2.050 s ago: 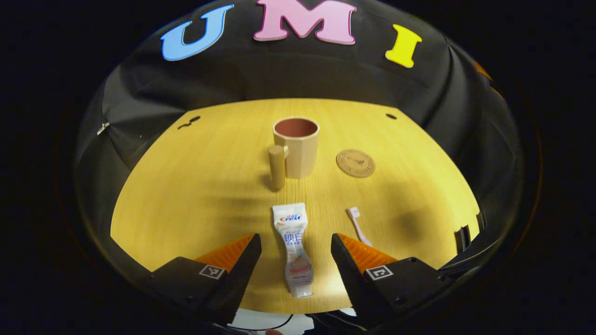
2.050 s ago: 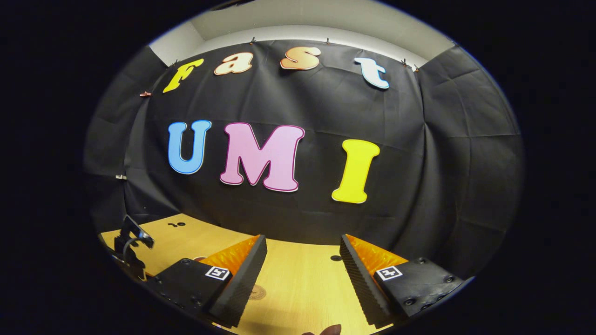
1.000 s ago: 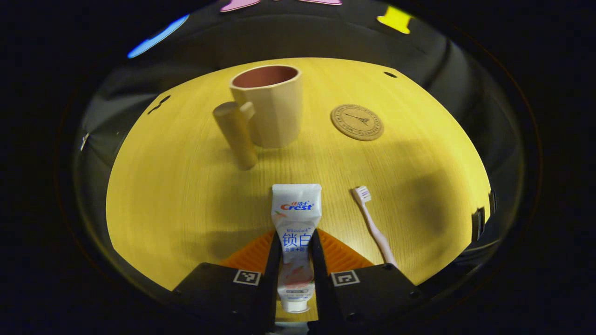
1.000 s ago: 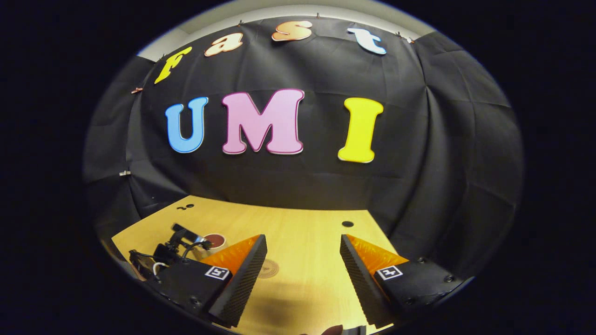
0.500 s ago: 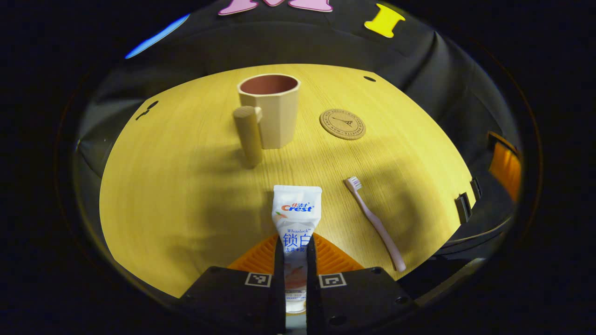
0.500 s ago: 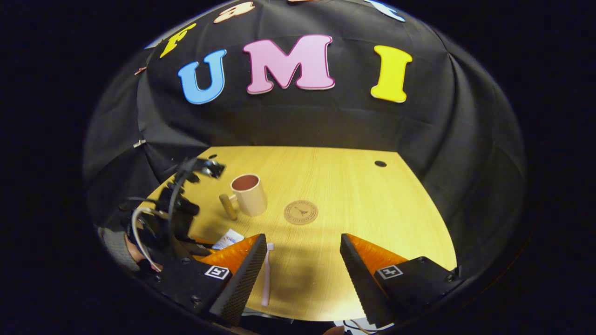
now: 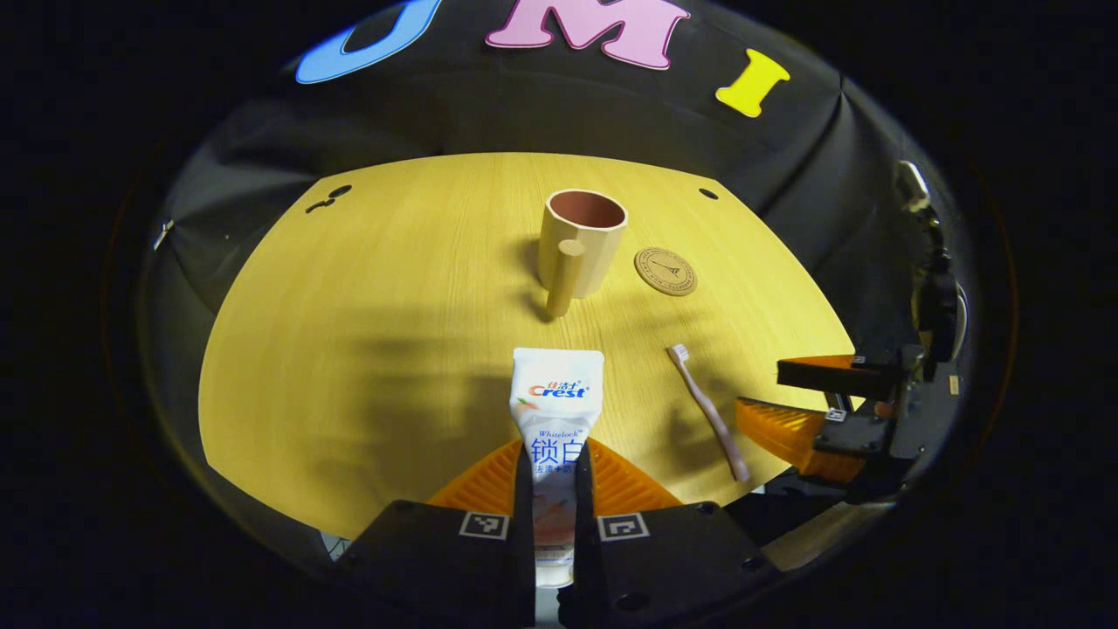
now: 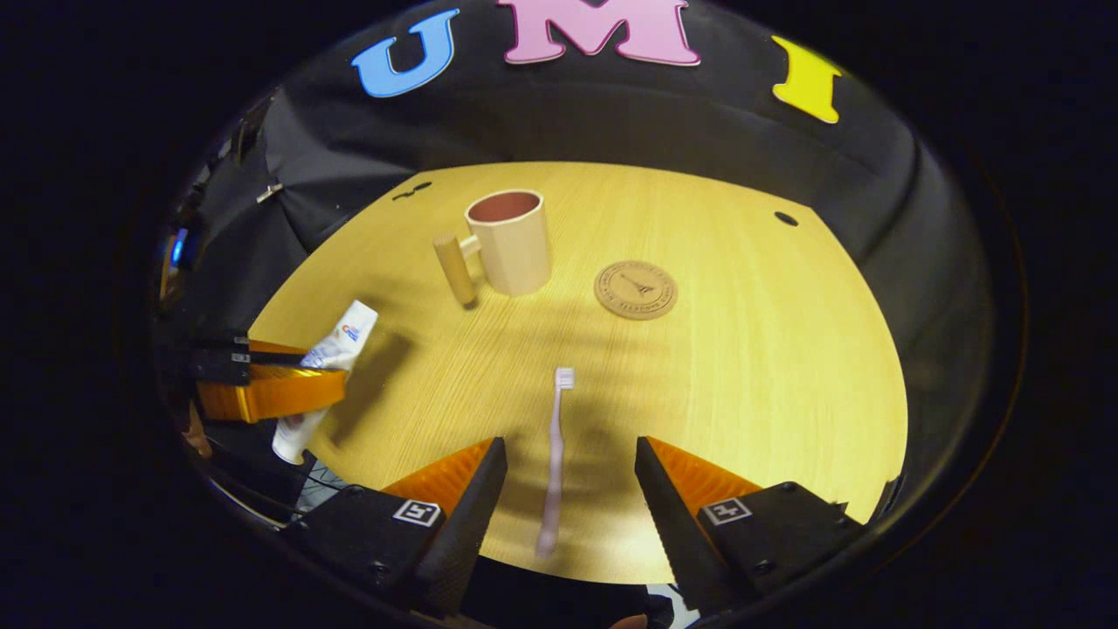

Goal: Put the toothbrush and toothpaste on the desktop into the cup, then pick up the cup and place it on the coaster on the desktop.

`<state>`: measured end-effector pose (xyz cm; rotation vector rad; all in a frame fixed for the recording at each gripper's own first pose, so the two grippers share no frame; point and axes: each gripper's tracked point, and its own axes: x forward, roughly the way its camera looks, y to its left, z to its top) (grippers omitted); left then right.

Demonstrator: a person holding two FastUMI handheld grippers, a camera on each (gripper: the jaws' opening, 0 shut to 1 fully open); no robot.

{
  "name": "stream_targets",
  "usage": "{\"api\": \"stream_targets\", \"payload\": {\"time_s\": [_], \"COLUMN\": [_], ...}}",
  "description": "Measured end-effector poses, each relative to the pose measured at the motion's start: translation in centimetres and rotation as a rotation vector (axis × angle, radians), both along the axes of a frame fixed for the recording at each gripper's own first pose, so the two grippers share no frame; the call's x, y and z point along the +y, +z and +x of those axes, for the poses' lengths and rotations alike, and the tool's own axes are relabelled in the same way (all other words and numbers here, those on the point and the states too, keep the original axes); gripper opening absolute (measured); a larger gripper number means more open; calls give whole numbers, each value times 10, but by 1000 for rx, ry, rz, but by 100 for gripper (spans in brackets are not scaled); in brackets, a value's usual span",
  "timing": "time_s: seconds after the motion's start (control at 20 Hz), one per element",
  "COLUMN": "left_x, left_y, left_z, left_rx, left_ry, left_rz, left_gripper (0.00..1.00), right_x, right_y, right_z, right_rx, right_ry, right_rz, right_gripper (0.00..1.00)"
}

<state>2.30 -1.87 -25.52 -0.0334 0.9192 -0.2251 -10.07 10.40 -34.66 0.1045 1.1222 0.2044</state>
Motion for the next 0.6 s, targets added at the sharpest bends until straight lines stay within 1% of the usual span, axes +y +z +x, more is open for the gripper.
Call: {"api": "stream_targets", "payload": {"time_s": [0.15,0.3,0.45,0.55,0.6], "left_x": [11,17,21,21,22], "left_y": [-1,-4,-6,-8,-9], "left_z": [-7,-13,-17,-16,-17], "left_rx": [-1,3,8,9,9], "left_ry": [7,29,47,58,63], "left_rz": [6,-9,-21,-25,-27], "left_gripper": [23,22,23,23,22], "right_x": [6,10,13,12,10], "right_y": [-21,-31,-39,-45,-47], "right_z": [-4,-4,-5,-6,-9], "right_rx": [92,136,187,219,241], "right_ry": [19,37,48,45,48], "right_rz": [-24,-43,-53,-65,-71], "right_gripper": [82,72,70,65,49]}}
